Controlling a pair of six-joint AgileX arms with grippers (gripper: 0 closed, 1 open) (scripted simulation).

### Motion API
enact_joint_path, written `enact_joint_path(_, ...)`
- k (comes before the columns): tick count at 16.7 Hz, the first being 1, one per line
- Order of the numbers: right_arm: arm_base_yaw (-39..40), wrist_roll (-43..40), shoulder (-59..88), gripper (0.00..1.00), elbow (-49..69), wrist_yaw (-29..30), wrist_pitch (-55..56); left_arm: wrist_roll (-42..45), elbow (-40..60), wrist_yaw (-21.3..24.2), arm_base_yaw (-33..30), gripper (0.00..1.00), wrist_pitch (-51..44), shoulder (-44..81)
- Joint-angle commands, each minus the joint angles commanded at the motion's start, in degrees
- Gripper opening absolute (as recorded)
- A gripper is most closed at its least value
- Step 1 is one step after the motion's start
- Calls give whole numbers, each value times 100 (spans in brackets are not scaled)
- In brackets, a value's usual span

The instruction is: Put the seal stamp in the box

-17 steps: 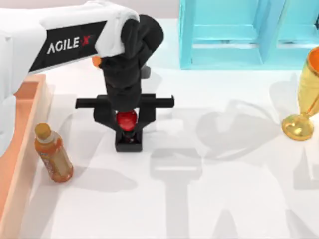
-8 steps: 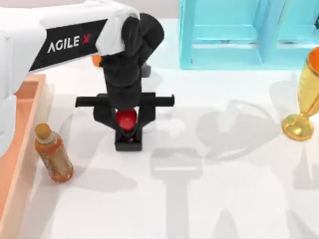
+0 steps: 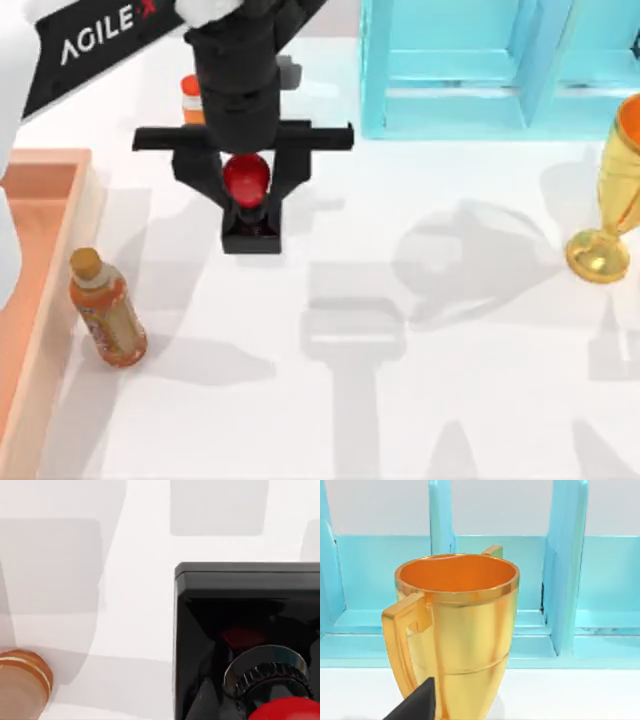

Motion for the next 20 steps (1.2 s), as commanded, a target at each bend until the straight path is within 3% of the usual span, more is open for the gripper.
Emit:
enact_joint_path(7, 0, 0, 0, 100, 0, 0, 0, 27, 259, -1, 24, 0, -279, -41)
enact_joint_path(10, 0, 0, 0, 100, 0, 0, 0, 402, 86, 2, 391, 0, -305, -204)
enact_joint_path(13, 0, 0, 0, 100, 0, 0, 0, 1282, -293, 2, 1250, 0, -325, -584)
enact_joint_path(20, 0, 0, 0, 100, 0, 0, 0, 3993, -1481, -6, 4010, 0, -290, -1819)
